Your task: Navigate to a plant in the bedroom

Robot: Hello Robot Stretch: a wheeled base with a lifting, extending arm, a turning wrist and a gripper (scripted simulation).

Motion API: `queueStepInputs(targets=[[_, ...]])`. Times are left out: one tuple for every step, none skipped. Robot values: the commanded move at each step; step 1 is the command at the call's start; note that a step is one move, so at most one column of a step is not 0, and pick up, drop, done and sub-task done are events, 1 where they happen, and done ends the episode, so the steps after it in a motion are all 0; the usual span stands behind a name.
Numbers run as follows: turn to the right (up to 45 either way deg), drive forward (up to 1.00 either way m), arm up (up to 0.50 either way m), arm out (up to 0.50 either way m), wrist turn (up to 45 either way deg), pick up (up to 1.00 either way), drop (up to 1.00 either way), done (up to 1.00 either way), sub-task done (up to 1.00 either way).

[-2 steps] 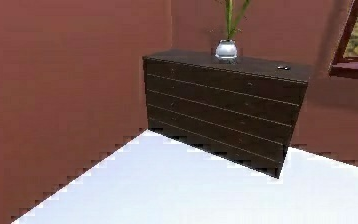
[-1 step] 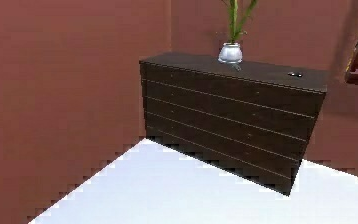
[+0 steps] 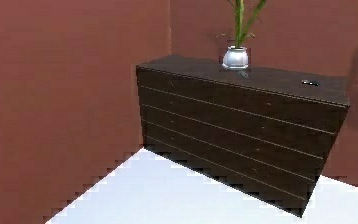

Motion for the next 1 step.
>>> queueStepInputs(targets=[[30.0, 0.0, 0.0, 0.0, 0.0, 0.0, 0.0, 0.0, 0.0]])
